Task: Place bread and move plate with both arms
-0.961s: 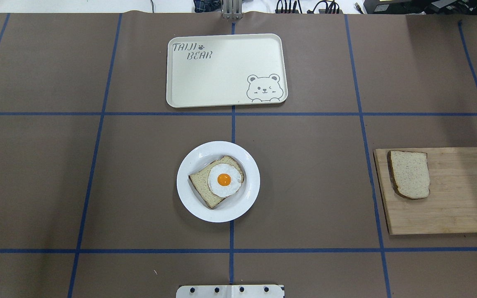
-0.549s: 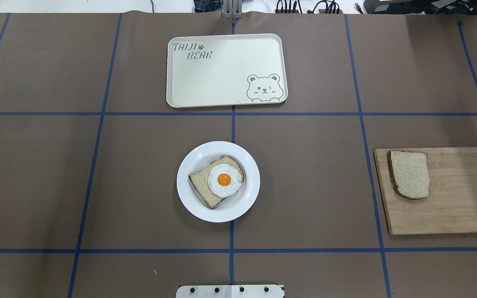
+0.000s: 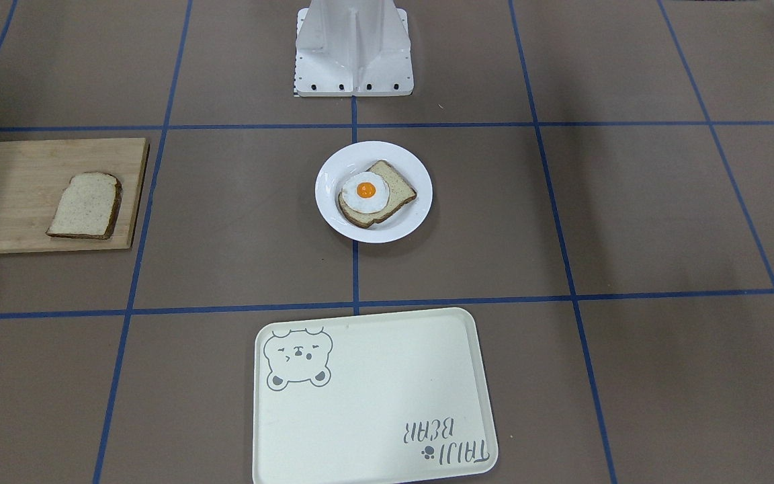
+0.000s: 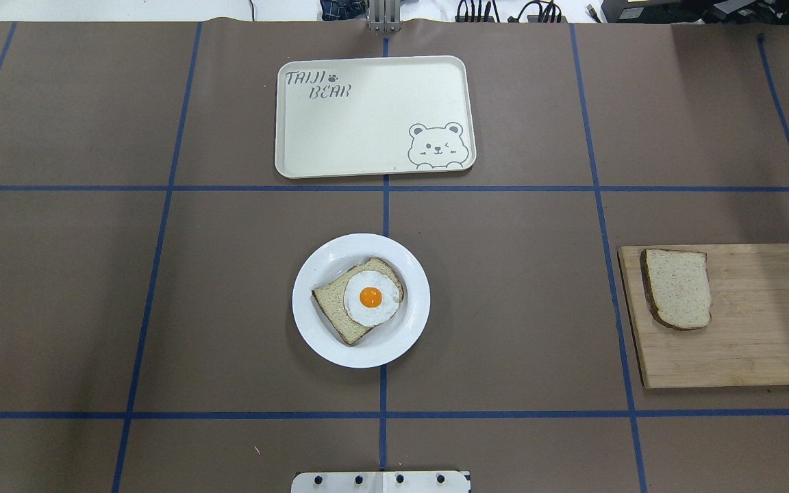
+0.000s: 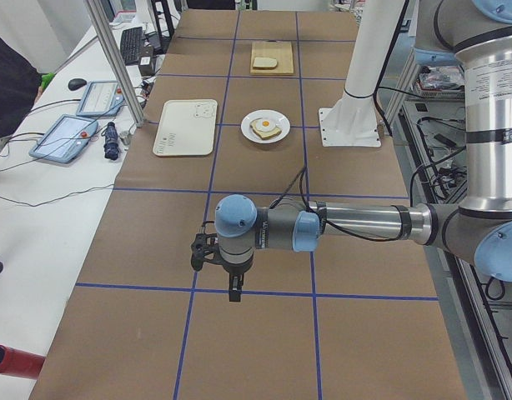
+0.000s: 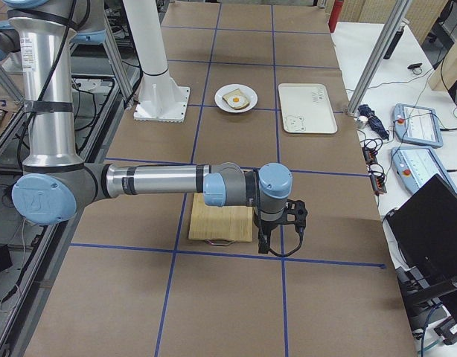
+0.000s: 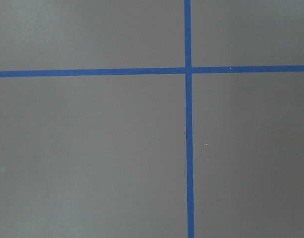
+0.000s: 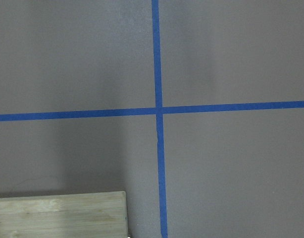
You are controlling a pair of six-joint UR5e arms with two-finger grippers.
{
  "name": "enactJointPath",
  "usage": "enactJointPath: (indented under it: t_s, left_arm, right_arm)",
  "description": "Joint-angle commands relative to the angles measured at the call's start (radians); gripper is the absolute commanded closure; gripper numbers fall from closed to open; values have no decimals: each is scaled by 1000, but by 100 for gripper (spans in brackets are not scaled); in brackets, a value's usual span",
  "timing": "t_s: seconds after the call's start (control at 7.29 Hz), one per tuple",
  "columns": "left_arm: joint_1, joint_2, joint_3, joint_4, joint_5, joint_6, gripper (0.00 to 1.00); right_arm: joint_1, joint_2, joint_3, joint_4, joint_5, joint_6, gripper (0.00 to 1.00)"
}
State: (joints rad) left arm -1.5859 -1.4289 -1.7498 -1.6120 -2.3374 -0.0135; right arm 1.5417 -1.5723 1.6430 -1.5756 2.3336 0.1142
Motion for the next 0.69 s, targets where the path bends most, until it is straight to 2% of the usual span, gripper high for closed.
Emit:
enactJointPath:
  t_s: [0.0,0.14,0.27,0.55]
  left_arm:
    - [1,-5,21,-63,0,-2,1]
    - [4,-11,57,-69,0,-2,1]
    - [4,-49,55,-90,1,-3,1]
    - [9,-94,69,-94,15,-2,1]
  right_arm:
    - [-2,3,17,0,-3,1,0]
    - [-2,12,23,-1,4,2,0]
    - [-5,50,18,-4,9,4,0]
    - [-37,51,6,0,6,5,0]
